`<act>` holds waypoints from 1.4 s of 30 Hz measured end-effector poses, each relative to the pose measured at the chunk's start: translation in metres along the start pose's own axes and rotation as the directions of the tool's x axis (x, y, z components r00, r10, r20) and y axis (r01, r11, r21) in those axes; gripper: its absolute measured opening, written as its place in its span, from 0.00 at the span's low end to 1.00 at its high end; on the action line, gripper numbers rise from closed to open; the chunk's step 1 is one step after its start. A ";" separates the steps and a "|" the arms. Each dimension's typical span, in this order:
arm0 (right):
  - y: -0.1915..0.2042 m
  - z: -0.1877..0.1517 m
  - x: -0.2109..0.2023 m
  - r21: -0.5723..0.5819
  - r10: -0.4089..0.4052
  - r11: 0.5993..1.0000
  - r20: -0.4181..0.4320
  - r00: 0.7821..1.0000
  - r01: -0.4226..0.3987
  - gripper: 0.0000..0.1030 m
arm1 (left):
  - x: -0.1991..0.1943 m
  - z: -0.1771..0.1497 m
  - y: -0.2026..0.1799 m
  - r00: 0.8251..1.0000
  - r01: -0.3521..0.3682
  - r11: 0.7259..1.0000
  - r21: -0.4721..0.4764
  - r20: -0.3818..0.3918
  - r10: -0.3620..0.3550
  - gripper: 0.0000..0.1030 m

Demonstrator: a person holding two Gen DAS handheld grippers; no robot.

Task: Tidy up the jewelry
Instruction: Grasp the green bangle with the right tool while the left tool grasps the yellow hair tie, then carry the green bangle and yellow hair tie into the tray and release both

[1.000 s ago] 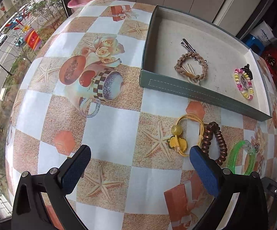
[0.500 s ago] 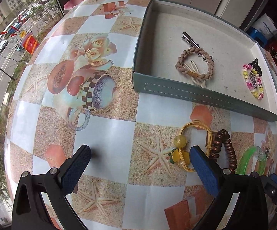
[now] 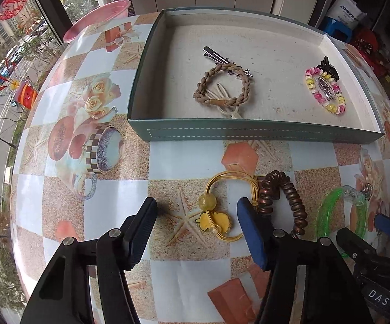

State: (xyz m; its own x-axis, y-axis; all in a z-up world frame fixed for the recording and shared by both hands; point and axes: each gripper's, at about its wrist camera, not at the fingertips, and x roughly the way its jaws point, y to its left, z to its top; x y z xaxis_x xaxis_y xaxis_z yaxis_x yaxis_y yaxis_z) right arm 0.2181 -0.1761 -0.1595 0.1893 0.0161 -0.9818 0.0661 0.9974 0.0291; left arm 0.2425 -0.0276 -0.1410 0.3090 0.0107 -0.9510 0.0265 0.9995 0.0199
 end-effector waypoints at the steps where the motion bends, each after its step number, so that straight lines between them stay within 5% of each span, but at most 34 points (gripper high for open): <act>1: 0.003 -0.001 -0.001 -0.008 -0.002 1.000 0.005 1.000 0.002 0.74 | -0.001 0.000 -0.004 1.000 0.013 1.000 0.008 0.000 -0.013 0.60; 4: 0.013 -0.003 -0.004 -0.035 -0.001 0.999 0.018 1.000 0.002 0.55 | -0.006 0.001 -0.018 1.000 0.031 0.999 0.045 0.002 -0.031 0.34; 13: 0.011 -0.005 -0.009 -0.018 0.036 0.999 0.022 0.999 -0.036 0.09 | -0.008 -0.018 0.009 0.996 0.086 0.996 0.001 0.020 -0.086 0.34; 29: -0.043 -0.024 -0.029 0.057 0.191 0.980 0.039 0.981 -0.193 0.07 | -0.044 -0.033 0.031 0.985 0.155 0.988 -0.023 0.076 -0.153 0.34; 42: -0.081 0.005 -0.073 0.092 0.272 0.955 0.095 0.958 -0.281 0.07 | -0.093 0.005 0.032 0.964 0.198 0.980 -0.011 0.182 -0.192 0.34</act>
State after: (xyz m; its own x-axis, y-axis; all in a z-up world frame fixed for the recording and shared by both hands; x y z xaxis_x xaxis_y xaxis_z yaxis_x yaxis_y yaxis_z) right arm 0.2041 -0.2581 -0.0892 0.2927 0.2802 -0.9143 0.0998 0.9419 0.3206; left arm 0.2190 0.0038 -0.0503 0.4663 -0.1876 -0.8645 0.0768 0.9822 -0.1717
